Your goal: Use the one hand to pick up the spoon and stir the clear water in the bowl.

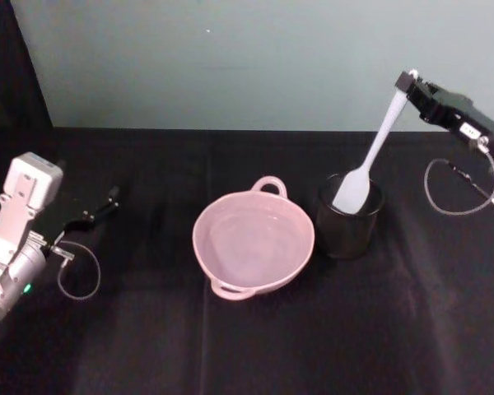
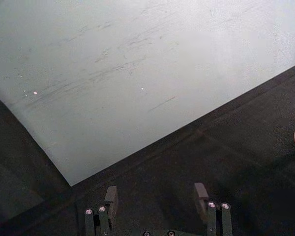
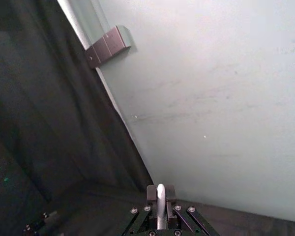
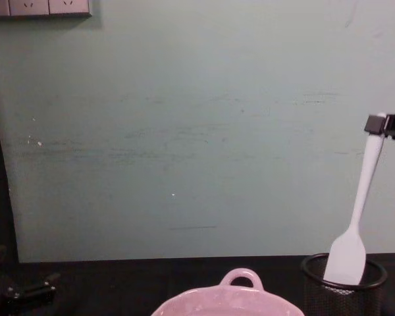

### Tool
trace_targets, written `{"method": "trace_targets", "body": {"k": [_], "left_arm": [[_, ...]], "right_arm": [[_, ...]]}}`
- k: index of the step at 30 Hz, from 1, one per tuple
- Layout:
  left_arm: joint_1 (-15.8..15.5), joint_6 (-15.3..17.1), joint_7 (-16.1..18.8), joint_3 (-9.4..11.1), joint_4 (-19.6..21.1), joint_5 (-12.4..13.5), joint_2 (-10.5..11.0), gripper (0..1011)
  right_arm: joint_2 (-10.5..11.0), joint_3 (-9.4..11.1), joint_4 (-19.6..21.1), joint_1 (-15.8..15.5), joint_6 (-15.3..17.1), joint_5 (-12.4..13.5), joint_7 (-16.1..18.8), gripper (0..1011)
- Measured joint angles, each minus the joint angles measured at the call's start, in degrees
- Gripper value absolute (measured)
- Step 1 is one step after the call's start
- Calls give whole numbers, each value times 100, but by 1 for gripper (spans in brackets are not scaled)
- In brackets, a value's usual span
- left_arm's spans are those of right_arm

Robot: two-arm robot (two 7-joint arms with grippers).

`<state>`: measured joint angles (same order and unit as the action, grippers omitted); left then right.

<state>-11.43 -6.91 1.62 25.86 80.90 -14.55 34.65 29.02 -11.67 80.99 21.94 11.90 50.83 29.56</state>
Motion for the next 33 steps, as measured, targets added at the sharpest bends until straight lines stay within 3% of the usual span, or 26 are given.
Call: {"method": "trace_targets", "body": {"k": [18, 33], "left_arm": [[0, 0, 0, 0, 0, 0, 0, 1011], [0, 0, 0, 0, 0, 0, 0, 1011]], "right_arm": [[57, -374, -688, 85, -211, 153, 160, 108], [64, -606, -980, 211, -266, 329, 185, 108]]}}
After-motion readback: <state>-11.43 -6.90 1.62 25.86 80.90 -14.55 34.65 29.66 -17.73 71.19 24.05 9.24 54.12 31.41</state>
